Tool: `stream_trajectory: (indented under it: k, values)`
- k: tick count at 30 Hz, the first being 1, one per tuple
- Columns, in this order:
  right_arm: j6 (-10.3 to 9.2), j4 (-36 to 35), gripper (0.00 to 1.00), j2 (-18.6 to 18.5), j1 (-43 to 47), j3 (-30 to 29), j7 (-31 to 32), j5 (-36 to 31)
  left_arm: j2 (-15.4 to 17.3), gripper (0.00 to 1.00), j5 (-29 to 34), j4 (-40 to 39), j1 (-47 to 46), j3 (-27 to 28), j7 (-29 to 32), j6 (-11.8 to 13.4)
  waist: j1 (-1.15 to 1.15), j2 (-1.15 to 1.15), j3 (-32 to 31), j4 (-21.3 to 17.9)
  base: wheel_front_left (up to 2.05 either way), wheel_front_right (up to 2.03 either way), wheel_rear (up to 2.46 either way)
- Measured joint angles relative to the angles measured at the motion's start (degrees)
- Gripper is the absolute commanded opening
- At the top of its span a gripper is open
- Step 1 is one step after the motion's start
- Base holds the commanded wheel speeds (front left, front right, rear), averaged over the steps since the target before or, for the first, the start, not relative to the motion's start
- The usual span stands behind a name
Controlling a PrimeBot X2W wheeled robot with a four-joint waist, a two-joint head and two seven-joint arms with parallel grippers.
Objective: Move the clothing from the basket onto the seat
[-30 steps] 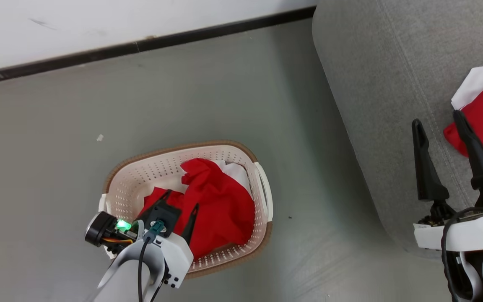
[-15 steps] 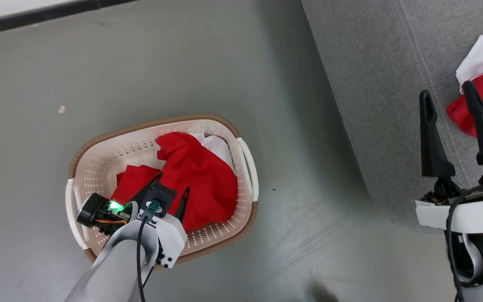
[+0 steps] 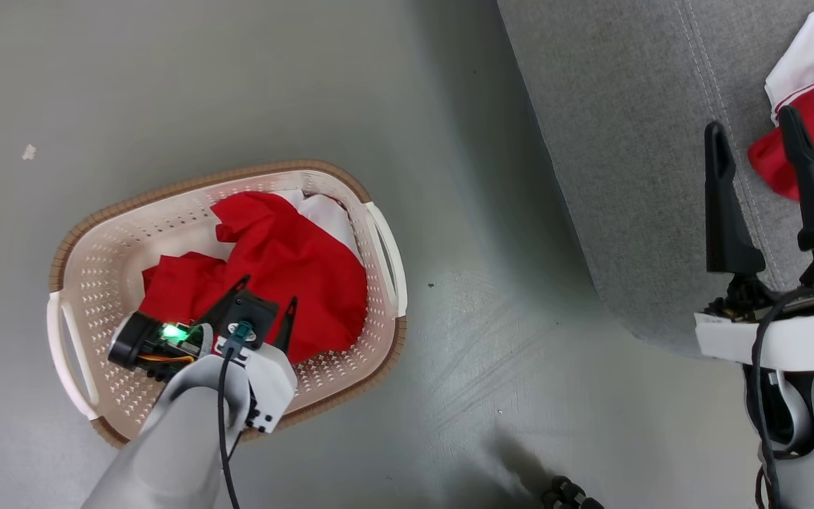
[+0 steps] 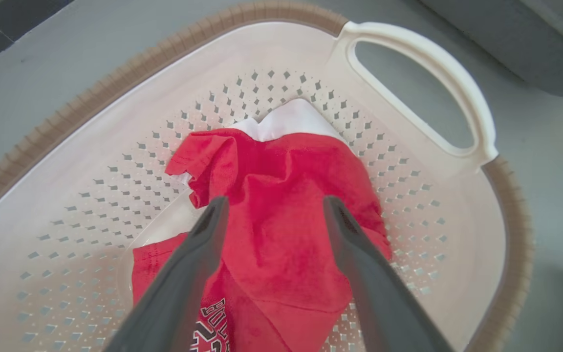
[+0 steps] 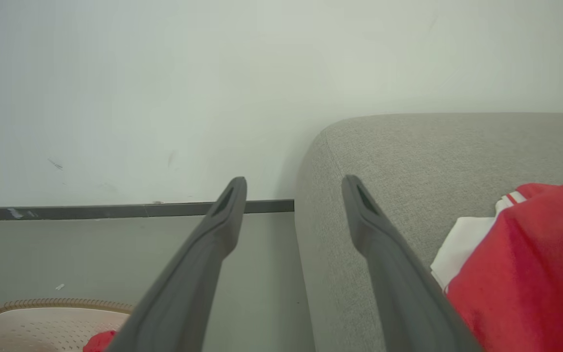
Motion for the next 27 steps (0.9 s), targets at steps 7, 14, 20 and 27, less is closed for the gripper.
stream_trajectory:
  k: [7,14,20,27]
  values:
    - [0.0,0.5,1.0,0.0,-2.0,0.4,-0.1,1.7,2.0,1.0,0.0,2.3,-2.7,1.7,-0.1,1.1,0.0,0.0,2.7,-1.4,0.0,0.0,0.0]
    - [0.0,0.9,1.0,0.0,-3.9,0.8,-0.1,2.6,2.9,1.0,0.0,4.5,-4.2,2.7,-0.1,2.3,0.0,0.0,5.1,-2.4,0.0,0.0,0.0]
    - [0.0,1.1,1.0,0.0,-4.4,1.1,-0.1,3.1,3.2,1.0,0.0,5.7,-5.6,3.1,-0.1,2.4,0.0,0.0,6.7,-3.0,0.0,0.0,0.0]
    - [0.0,1.0,1.0,0.0,-6.8,1.2,-0.2,3.4,3.2,1.0,0.0,7.2,-7.9,3.2,-0.5,2.5,0.0,0.0,8.7,-3.6,0.0,0.0,0.0]
